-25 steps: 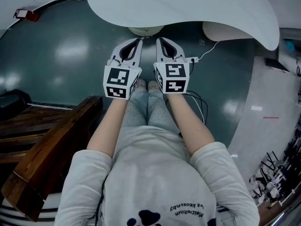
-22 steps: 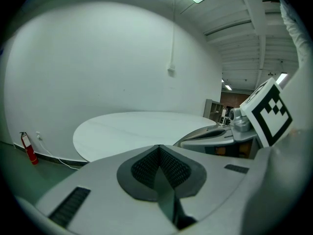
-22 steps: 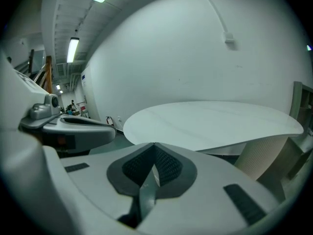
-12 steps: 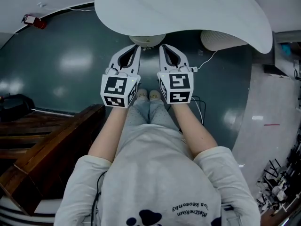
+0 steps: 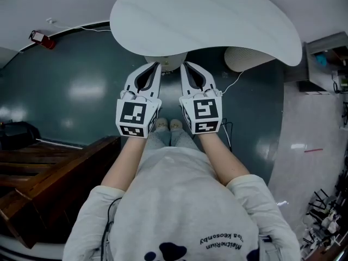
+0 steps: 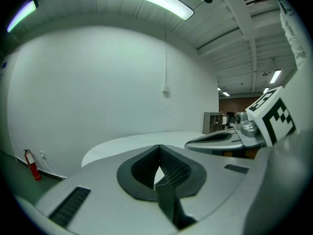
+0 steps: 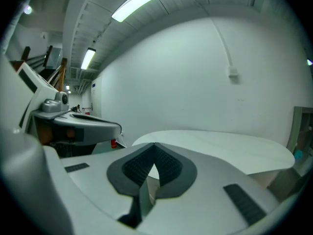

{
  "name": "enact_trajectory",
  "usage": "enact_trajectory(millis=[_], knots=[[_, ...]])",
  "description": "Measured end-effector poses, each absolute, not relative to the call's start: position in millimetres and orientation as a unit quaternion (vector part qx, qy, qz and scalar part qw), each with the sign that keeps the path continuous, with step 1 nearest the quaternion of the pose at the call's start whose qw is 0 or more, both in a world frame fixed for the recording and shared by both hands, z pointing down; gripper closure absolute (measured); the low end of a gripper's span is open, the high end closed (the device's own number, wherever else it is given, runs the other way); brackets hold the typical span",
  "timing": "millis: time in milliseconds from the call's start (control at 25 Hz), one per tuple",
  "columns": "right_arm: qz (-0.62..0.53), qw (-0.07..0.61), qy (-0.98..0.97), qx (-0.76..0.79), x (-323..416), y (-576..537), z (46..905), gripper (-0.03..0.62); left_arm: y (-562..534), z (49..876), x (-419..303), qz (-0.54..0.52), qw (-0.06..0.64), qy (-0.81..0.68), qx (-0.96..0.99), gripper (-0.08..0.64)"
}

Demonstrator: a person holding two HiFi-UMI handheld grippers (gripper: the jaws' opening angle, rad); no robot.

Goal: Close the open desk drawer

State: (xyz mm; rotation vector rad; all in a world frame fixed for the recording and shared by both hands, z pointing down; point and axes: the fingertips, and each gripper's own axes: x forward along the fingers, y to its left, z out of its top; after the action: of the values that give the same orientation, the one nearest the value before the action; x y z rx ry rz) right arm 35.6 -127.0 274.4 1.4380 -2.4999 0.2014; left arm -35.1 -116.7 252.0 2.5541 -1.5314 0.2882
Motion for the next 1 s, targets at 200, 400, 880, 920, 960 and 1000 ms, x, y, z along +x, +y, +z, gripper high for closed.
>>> enact_trajectory(millis=[200,400,880,920,960,1000], knots=[[0.054,0.098,-0.863,0.493,43,-120,239,0.575,-108,221,-25,0.078,0.057,-0.511,0.854,0.551],[0.041,0.074,-0.863,0.499,49,-111,210,0.577,-96,193,-18,0.063,0.038,-0.506,0.859,0.551],[0.019,0.033,-0.869,0.493,52,-86,163,0.575,-72,162,-6,0.040,0.020,-0.502,0.863,0.551],[0.022,0.031,-0.870,0.492,51,-83,163,0.577,-70,161,-5,0.040,0.018,-0.502,0.864,0.551],[0.026,0.029,-0.870,0.491,51,-81,164,0.577,-68,160,-4,0.040,0.017,-0.502,0.864,0.551],[0.030,0.028,-0.871,0.490,51,-79,166,0.577,-66,159,-3,0.040,0.015,-0.501,0.864,0.551]])
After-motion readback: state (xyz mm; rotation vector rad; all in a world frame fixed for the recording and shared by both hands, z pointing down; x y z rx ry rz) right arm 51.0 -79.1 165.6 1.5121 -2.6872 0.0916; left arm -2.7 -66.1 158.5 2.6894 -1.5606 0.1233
